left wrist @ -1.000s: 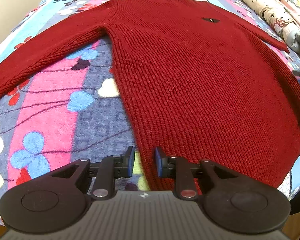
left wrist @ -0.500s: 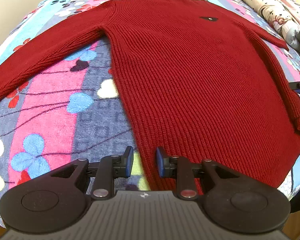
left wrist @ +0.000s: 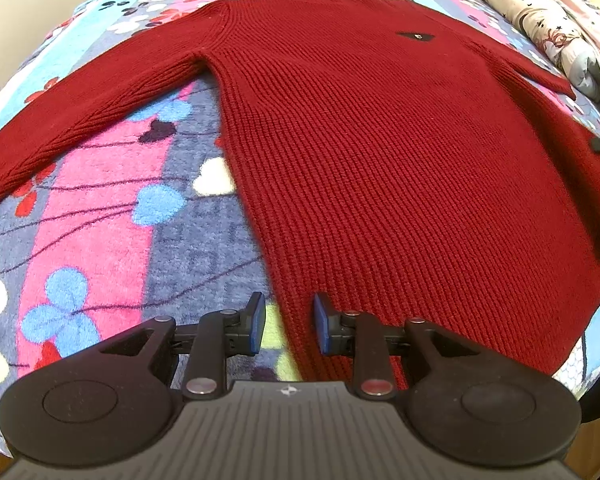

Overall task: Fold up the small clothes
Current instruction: 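Grasp the hem with the right tool while the left tool holds the hem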

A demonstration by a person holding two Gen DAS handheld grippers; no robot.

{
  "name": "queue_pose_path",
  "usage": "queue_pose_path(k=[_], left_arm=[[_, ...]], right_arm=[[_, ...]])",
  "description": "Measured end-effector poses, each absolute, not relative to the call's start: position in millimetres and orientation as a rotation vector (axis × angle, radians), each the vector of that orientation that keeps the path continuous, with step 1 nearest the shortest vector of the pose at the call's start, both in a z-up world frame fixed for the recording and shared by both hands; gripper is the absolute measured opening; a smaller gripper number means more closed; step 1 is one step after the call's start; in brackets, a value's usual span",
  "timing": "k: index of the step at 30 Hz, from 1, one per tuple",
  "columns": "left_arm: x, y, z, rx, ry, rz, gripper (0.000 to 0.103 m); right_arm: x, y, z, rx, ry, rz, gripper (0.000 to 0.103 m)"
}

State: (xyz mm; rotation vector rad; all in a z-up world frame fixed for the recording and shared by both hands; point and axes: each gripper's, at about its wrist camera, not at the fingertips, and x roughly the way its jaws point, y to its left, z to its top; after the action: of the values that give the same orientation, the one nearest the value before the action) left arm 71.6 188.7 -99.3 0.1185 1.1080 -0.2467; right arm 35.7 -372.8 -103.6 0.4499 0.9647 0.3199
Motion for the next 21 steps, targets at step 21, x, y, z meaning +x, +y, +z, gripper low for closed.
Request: queue_pose_path(k=[21], left_arm=[[50.7, 187.1, -107.0, 0.098, 1.146, -0.351, 0.033]], right_arm=[[37.1, -390.2, -134.2, 0.223, 1.130, 0.059, 0.029]])
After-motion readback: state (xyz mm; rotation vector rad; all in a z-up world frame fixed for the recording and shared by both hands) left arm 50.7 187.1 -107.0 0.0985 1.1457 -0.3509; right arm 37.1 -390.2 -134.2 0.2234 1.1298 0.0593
